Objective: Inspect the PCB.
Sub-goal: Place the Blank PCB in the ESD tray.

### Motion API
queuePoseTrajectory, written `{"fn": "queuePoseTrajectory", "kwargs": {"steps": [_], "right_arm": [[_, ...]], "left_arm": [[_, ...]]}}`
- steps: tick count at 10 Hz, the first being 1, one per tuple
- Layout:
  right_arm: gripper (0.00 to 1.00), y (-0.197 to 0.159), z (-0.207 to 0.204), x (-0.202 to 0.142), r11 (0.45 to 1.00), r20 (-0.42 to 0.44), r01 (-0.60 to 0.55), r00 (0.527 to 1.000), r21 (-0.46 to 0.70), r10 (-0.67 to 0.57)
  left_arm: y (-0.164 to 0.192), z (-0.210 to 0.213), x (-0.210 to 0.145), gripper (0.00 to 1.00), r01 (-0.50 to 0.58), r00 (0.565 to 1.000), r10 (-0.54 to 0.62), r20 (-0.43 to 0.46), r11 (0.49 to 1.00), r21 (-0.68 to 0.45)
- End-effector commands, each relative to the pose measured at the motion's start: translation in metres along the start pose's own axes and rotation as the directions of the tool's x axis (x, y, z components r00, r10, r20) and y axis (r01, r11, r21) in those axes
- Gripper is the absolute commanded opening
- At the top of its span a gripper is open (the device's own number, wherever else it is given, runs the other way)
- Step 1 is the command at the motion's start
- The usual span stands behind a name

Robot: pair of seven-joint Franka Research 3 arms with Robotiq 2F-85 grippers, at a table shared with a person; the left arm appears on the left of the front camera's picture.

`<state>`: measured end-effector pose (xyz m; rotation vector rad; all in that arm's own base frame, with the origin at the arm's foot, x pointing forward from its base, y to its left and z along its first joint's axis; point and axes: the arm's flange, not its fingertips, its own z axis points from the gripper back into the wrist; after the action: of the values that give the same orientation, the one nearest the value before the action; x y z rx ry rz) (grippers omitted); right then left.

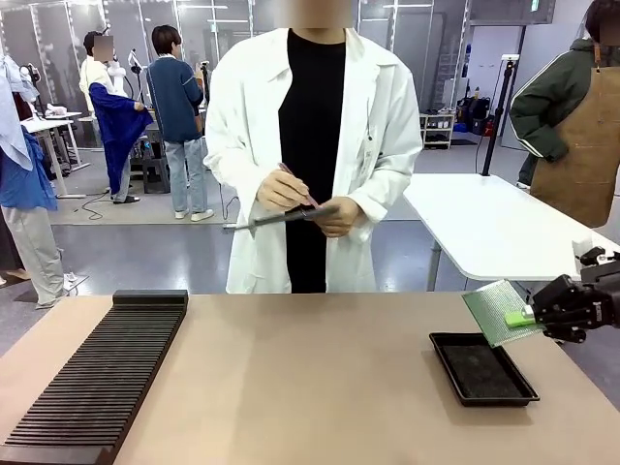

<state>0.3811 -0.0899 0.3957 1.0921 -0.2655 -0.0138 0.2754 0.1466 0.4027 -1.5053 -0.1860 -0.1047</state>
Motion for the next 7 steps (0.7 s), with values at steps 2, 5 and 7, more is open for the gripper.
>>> {"fn": "queuePoseTrajectory", "kwargs": {"steps": [2, 5, 7], "right_arm": [[0.03, -0.028, -0.018, 0.01, 0.989, 0.007, -0.035, 0.999, -0.14, 0.037], [0.03, -0.048, -0.043, 0.013, 0.96, 0.012, -0.058, 0.998, -0.274, 0.064], [0.03, -0.057, -0.06, 0.012, 0.942, -0.006, -0.059, 0.998, -0.332, 0.061]], "left_arm": [[-0.003, 0.001, -0.001, 1.0, 0.006, 1.0, -0.006, -0.003, 1.0, 0.013], [-0.003, 0.001, -0.001, 1.0, 0.006, 1.0, -0.006, -0.003, 1.0, 0.013], [-0.003, 0.001, -0.001, 1.0, 0.006, 1.0, -0.006, -0.003, 1.0, 0.013]]}}
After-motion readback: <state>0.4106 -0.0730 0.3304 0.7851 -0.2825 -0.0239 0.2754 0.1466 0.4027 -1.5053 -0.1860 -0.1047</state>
